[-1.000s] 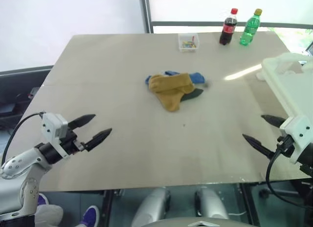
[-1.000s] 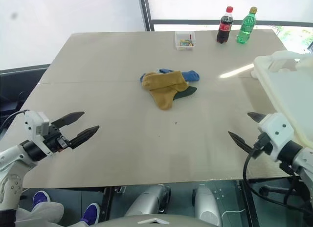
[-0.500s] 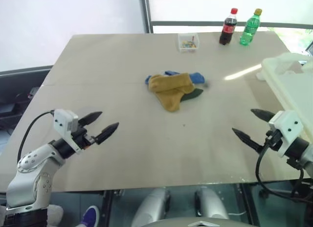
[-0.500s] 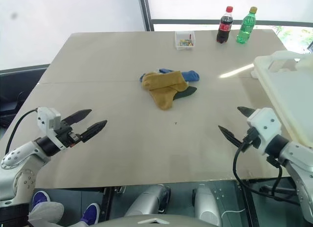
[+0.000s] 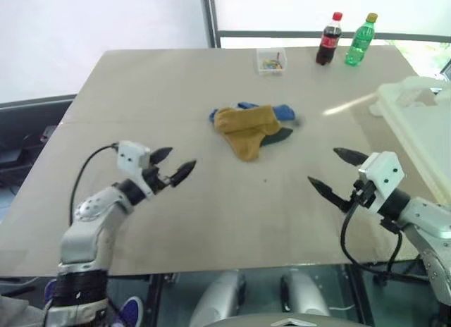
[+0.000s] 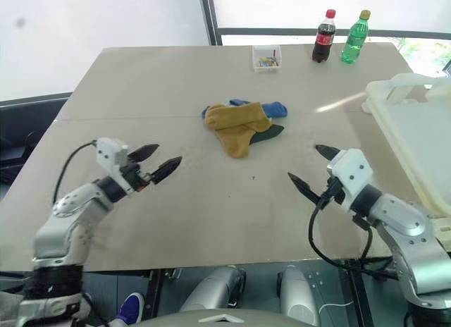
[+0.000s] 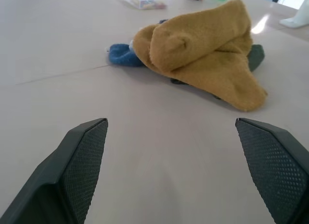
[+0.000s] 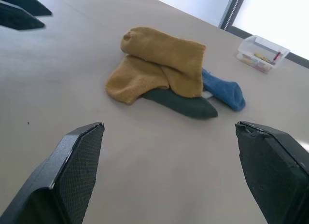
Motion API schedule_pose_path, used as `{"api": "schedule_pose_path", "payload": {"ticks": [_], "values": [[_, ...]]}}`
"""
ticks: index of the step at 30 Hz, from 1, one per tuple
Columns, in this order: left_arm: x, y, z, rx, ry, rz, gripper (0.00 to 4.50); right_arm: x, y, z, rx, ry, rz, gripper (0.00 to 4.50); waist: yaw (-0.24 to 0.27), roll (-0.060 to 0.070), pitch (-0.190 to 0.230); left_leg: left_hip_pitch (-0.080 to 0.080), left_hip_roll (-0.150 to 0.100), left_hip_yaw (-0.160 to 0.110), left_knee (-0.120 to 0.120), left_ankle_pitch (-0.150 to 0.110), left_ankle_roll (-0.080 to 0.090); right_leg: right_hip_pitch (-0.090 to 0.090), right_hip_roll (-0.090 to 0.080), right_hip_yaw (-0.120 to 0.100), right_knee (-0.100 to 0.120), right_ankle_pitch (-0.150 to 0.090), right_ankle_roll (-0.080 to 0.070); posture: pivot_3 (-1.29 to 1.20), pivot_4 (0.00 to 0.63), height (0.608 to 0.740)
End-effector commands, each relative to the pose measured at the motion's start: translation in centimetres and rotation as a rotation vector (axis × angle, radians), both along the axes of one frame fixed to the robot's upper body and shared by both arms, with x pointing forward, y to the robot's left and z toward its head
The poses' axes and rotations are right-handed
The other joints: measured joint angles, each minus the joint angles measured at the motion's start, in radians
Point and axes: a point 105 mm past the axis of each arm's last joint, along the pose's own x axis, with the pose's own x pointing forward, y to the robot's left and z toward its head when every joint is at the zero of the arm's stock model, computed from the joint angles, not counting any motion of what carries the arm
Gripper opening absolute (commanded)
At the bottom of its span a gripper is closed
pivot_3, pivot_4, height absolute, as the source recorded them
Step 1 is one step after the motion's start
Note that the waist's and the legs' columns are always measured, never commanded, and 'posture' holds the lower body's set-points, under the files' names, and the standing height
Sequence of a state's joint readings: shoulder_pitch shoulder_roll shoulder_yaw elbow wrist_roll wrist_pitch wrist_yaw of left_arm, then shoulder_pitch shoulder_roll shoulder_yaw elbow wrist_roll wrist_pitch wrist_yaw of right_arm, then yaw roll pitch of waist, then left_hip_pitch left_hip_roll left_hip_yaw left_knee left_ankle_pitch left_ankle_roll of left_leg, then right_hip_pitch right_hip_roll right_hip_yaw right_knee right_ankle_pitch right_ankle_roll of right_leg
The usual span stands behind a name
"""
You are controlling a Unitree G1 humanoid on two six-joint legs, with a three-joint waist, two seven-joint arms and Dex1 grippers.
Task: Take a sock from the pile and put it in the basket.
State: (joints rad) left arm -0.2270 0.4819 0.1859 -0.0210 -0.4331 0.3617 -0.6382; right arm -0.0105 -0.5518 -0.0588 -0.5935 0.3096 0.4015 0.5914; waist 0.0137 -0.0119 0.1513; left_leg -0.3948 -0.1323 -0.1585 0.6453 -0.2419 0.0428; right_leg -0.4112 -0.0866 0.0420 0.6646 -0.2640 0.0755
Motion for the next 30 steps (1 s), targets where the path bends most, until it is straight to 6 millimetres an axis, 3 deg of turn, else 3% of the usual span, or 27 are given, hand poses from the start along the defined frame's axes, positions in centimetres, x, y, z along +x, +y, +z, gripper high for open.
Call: {"api": "schedule_pose_path", "payload": {"ticks": [1, 6, 12, 30], "values": [[1.8, -1.6, 0.8, -0.008, -0.053, 0.020, 4.50, 0.6, 1.5, 0.8, 0.022, -0.065, 0.012, 4.46, 0.000, 0.000, 0.000, 0.000, 0.000, 0.000, 0.000, 0.000, 0.000, 0.000, 0.000, 0.000, 0.000, 0.000, 0.000, 0.00, 0.150, 0.740], [4.5, -4.8, 1.0, -0.070, -0.064, 0.020, 4.50, 1.4, 2.6, 0.6, 0.048, -0.077, -0.003, 4.46, 0.000, -0.001, 0.000, -0.002, -0.001, 0.000, 0.004, 0.000, 0.000, 0.000, 0.000, 0.000, 0.001, 0.000, 0.000, 0.00, 0.150, 0.740], [7.2, -8.4, 1.9, -0.090, -0.085, 0.016, 4.50, 0.7, 2.8, 0.0, 0.016, -0.090, 0.017, 4.46, -0.001, -0.001, -0.001, -0.003, -0.001, -0.001, 0.005, 0.000, 0.000, 0.000, 0.000, -0.001, 0.001, 0.001, 0.001, 0.00, 0.150, 0.740], [8.2, -7.7, 2.0, -0.088, -0.091, 0.094, 4.50, 0.3, 2.2, -0.2, 0.014, -0.107, -0.030, 4.46, -0.020, -0.001, -0.001, -0.003, -0.001, -0.001, 0.006, 0.000, 0.000, -0.001, 0.000, 0.000, 0.004, 0.000, 0.001, 0.00, 0.150, 0.740]]}}
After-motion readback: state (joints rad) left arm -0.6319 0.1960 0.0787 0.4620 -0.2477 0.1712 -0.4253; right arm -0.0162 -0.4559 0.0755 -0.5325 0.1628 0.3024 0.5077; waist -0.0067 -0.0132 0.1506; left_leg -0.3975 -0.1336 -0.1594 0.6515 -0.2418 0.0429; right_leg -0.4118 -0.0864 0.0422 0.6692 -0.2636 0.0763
